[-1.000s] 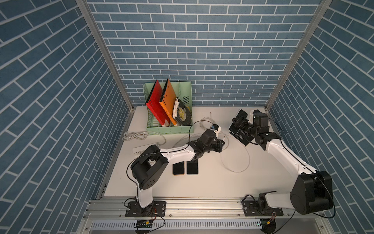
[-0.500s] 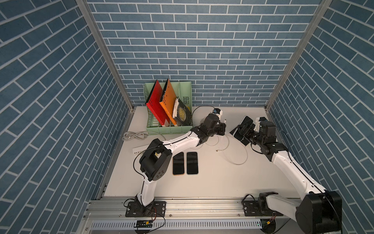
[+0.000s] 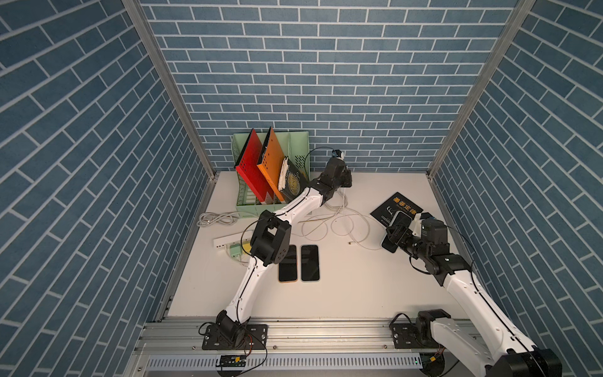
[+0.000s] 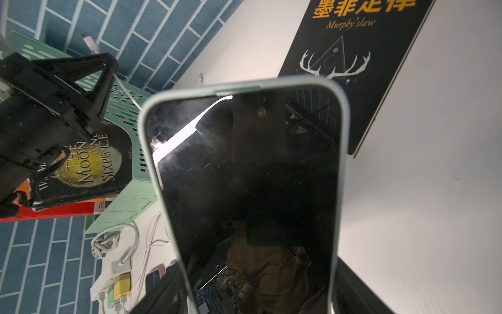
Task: Unplug the charging cable from the phone
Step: Remove the charging cable from the phone, then place the phone at the center of the board.
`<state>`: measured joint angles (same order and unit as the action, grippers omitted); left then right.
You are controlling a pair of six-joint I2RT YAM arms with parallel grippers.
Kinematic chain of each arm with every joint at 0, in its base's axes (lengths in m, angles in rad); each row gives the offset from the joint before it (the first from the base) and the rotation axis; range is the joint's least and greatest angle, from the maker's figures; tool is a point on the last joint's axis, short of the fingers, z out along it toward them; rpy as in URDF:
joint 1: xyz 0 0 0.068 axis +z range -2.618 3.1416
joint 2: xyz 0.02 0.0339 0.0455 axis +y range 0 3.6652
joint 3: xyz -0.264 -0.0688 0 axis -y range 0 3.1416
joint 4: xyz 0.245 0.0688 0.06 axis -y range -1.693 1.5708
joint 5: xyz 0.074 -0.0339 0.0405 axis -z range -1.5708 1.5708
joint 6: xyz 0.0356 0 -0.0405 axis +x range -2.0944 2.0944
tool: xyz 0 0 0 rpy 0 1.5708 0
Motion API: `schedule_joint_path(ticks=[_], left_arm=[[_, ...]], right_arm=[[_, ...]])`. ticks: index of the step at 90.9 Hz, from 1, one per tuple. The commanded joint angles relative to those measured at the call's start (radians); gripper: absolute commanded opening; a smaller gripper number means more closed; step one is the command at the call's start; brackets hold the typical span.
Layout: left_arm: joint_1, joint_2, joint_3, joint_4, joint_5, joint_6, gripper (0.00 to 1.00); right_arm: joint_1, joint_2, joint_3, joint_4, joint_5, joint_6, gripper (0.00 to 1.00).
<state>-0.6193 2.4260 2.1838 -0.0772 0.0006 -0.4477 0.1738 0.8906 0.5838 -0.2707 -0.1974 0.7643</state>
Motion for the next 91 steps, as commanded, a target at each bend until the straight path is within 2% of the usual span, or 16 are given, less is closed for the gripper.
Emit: schedule_joint_path(ticks=[1,10,23,32,43,57,66,76,91], left_arm=[[0.009,0.024,0.013,0.028,-0.026,0.026,0.02],[0.013,0.045,0.014,0.037,-0.032,0.041,0.09],[0.015,0.056,0.014,0.033,-0.053,0.053,0.44],[0.014,0.041,0.014,0.029,-0.054,0.058,0.6],[0.015,0.004,0.008,0.019,-0.05,0.06,0.73],[0.014,-0.066,-0.033,0.0,-0.04,0.054,0.77],[0.011,-0.142,-0.121,0.004,-0.018,0.03,0.76],[0.003,-0.269,-0.292,0.034,-0.016,0.01,0.76],[0.001,-0.504,-0.66,0.113,-0.032,-0.042,0.76]], right_arm=[[-0.005,-0.035,-0.025,-0.009,0.015,-0.039,0.18],[-0.005,-0.045,-0.036,-0.02,0.017,-0.039,0.18],[-0.005,-0.051,-0.03,-0.038,0.027,-0.046,0.18],[-0.005,-0.037,-0.031,-0.035,0.02,-0.052,0.18],[-0.004,-0.018,-0.037,-0.027,0.012,-0.065,0.18],[0.007,0.035,-0.01,-0.048,-0.034,-0.126,0.18],[0.058,0.098,0.033,-0.085,-0.051,-0.171,0.18],[0.166,0.166,0.08,-0.094,-0.037,-0.184,0.18],[0.344,0.285,0.115,-0.013,-0.018,-0.115,0.19]])
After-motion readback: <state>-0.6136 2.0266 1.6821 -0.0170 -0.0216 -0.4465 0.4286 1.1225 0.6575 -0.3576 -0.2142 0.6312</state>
